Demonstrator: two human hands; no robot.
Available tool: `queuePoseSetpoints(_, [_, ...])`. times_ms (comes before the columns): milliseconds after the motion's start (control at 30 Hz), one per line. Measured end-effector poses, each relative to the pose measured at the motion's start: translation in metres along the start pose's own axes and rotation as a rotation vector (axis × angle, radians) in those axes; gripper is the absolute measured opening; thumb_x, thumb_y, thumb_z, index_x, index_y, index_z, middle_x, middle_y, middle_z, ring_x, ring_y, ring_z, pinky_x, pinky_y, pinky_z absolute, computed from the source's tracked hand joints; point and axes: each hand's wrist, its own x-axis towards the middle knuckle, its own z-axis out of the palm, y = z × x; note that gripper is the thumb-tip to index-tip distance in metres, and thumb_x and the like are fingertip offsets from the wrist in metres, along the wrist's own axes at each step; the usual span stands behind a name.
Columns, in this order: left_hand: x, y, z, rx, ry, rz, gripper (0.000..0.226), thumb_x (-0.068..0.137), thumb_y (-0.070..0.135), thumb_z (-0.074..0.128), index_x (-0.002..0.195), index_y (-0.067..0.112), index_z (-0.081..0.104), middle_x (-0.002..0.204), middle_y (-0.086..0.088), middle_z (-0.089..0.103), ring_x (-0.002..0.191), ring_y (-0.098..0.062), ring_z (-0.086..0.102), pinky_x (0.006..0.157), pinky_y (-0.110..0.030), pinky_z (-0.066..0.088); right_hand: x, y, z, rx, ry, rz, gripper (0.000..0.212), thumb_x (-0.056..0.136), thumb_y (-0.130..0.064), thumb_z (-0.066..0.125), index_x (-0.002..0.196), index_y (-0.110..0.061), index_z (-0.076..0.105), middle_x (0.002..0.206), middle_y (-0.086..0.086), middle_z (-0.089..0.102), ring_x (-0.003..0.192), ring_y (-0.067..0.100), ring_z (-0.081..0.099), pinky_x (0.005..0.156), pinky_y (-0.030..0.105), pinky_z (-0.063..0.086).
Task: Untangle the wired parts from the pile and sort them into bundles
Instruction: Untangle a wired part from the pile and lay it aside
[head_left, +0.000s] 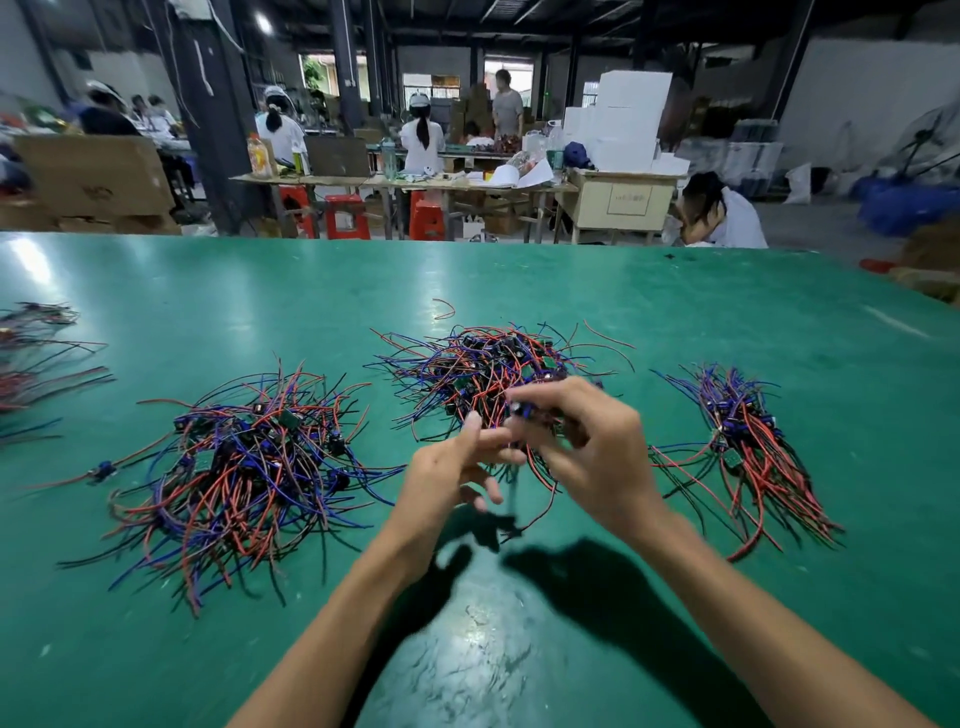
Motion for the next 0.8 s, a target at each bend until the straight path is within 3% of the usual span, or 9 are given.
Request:
queuePoseSetpoints(100, [-0.003, 0.003, -0.007, -0.207, -0.093, -0.016, 0.037, 0.091, 0.04, 0.057, 0.101, 0.009, 0.075, 0.084, -0.003, 0.071, 0.067, -0.013, 0.056, 0.059, -0.022, 0.046, -0.022, -0.011, 0.023, -0.104, 0.007, -0.192, 0.02, 0.094, -0.02, 0.075, 0.113, -0.014, 0.076, 0.104, -0.003, 0.072, 0.096, 0.006, 0.069, 0.079, 0.03, 0.058])
queuePoseSetpoints(200, [-0.004, 0.007, -0.016, -0.226, -0.096, 0.015, 0.028, 0.089, 0.036, 0.066, 0.105, 0.016, 0.076, 0.098, -0.004, 0.072, 0.08, -0.013, 0.061, 0.069, -0.022, 0.049, -0.037, -0.013, 0.029, -0.148, -0.007, -0.225, 0.035, 0.096, -0.029, 0.072, 0.125, -0.011, 0.069, 0.115, -0.004, 0.071, 0.099, 0.012, 0.068, 0.083, 0.032, 0.055])
queuePoseSetpoints(300, [-0.003, 0.012, -0.019, -0.232, -0.034, -0.008, 0.021, 0.083, 0.043, 0.073, 0.095, 0.027, 0.079, 0.098, -0.002, 0.075, 0.074, -0.013, 0.064, 0.069, -0.027, 0.045, -0.035, -0.007, 0.008, -0.029, 0.179, -0.061, 0.03, 0.101, -0.034, 0.055, 0.122, -0.015, 0.064, 0.108, -0.005, 0.07, 0.096, 0.017, 0.066, 0.085, 0.031, 0.047])
queuePoseSetpoints(367, [-0.002, 0.014, -0.021, -0.248, -0.007, -0.013, 0.02, 0.079, 0.045, 0.078, 0.093, 0.031, 0.081, 0.091, 0.001, 0.075, 0.072, -0.012, 0.066, 0.069, -0.027, 0.045, -0.026, 0.01, -0.011, -0.172, 0.313, 0.186, 0.017, 0.1, -0.029, 0.051, 0.106, -0.022, 0.065, 0.096, -0.005, 0.068, 0.089, 0.02, 0.064, 0.081, 0.032, 0.045])
queuePoseSetpoints(400, [-0.001, 0.014, -0.022, -0.261, -0.005, -0.011, 0.025, 0.076, 0.047, 0.077, 0.095, 0.031, 0.081, 0.089, 0.003, 0.074, 0.072, -0.011, 0.065, 0.068, -0.026, 0.045, -0.023, 0.021, -0.019, -0.281, 0.252, 0.342, 0.018, 0.101, -0.027, 0.049, 0.102, -0.023, 0.066, 0.097, -0.003, 0.069, 0.091, 0.022, 0.063, 0.081, 0.034, 0.044])
queuePoseSetpoints(467, [-0.001, 0.014, -0.024, -0.28, -0.012, -0.006, 0.033, 0.072, 0.051, 0.079, 0.097, 0.031, 0.08, 0.088, 0.003, 0.074, 0.071, -0.011, 0.065, 0.066, -0.023, 0.047, -0.024, 0.044, -0.029, -0.5, -0.056, 0.579, 0.029, 0.105, -0.029, 0.043, 0.096, -0.019, 0.068, 0.103, 0.002, 0.07, 0.101, 0.028, 0.063, 0.086, 0.037, 0.043])
queuePoseSetpoints(533, [-0.002, 0.014, -0.024, -0.279, -0.016, -0.008, 0.035, 0.071, 0.053, 0.081, 0.098, 0.03, 0.08, 0.088, 0.003, 0.074, 0.068, -0.011, 0.064, 0.063, -0.02, 0.049, -0.031, 0.063, -0.037, -0.675, -0.258, 0.646, 0.044, 0.107, -0.035, 0.033, 0.09, -0.012, 0.067, 0.105, 0.009, 0.07, 0.102, 0.033, 0.062, 0.089, 0.041, 0.043])
queuePoseSetpoints(667, [-0.004, 0.014, -0.023, -0.255, -0.022, -0.021, 0.037, 0.07, 0.053, 0.079, 0.099, 0.029, 0.08, 0.09, 0.003, 0.074, 0.066, -0.011, 0.063, 0.062, -0.02, 0.05, -0.03, 0.09, -0.057, -0.904, -0.319, 0.675, 0.062, 0.106, -0.044, 0.024, 0.104, -0.008, 0.074, 0.127, 0.014, 0.065, 0.122, 0.03, 0.054, 0.1, 0.041, 0.037])
queuePoseSetpoints(800, [-0.003, 0.013, -0.021, -0.265, -0.005, -0.039, 0.028, 0.074, 0.047, 0.076, 0.096, 0.029, 0.081, 0.087, 0.003, 0.073, 0.065, -0.011, 0.063, 0.062, -0.019, 0.051, -0.024, 0.114, -0.076, -1.036, -0.407, 0.832, 0.068, 0.107, -0.047, 0.021, 0.13, 0.0, 0.064, 0.151, 0.015, 0.048, 0.145, 0.027, 0.031, 0.117, 0.04, 0.022])
